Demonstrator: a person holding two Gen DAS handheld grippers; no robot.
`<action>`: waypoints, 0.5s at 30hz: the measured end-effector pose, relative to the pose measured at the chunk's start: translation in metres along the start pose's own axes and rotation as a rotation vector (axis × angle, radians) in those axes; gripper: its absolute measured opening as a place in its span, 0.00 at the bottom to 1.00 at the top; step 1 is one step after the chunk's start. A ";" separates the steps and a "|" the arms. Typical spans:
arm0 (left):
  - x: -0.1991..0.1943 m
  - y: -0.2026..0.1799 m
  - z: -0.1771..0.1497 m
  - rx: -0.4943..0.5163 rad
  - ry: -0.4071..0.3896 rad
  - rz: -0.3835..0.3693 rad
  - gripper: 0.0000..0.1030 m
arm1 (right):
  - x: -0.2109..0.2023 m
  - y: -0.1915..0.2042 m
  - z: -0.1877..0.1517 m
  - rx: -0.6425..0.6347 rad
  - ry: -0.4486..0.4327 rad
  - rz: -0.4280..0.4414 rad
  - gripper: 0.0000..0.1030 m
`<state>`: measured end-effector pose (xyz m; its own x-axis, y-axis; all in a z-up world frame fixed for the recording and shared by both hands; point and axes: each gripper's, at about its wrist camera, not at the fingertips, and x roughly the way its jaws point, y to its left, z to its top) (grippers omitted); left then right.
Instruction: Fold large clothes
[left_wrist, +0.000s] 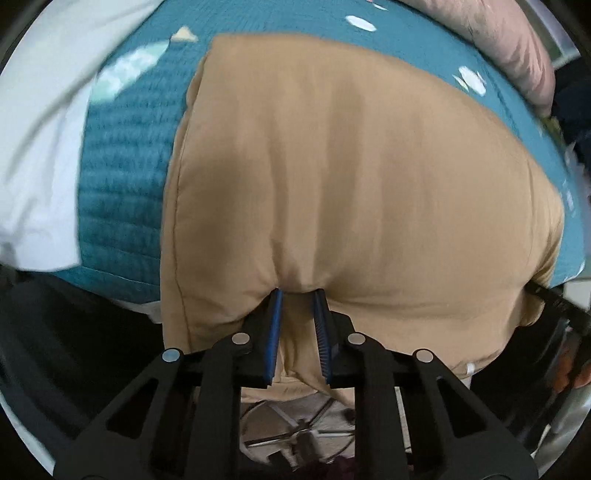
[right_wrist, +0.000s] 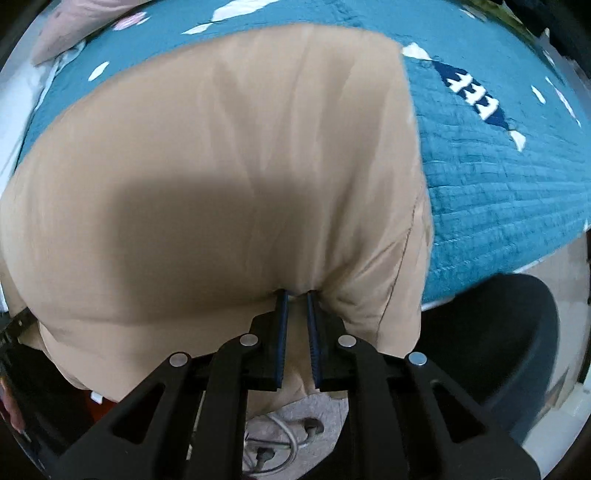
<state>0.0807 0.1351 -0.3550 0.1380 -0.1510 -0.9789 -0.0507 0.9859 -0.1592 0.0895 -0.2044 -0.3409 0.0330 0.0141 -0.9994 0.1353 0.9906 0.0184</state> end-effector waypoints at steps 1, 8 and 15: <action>-0.014 -0.006 -0.001 0.026 -0.035 -0.002 0.19 | -0.006 0.000 0.000 -0.006 -0.007 -0.007 0.10; -0.080 -0.038 0.004 0.132 -0.185 -0.094 0.19 | -0.077 0.011 0.007 -0.002 -0.179 0.099 0.11; -0.046 -0.073 0.034 0.122 -0.139 -0.187 0.19 | -0.076 0.051 0.033 -0.073 -0.191 0.173 0.11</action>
<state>0.1115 0.0720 -0.2942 0.2685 -0.3280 -0.9057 0.1066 0.9446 -0.3105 0.1266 -0.1594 -0.2628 0.2369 0.1646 -0.9575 0.0401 0.9830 0.1790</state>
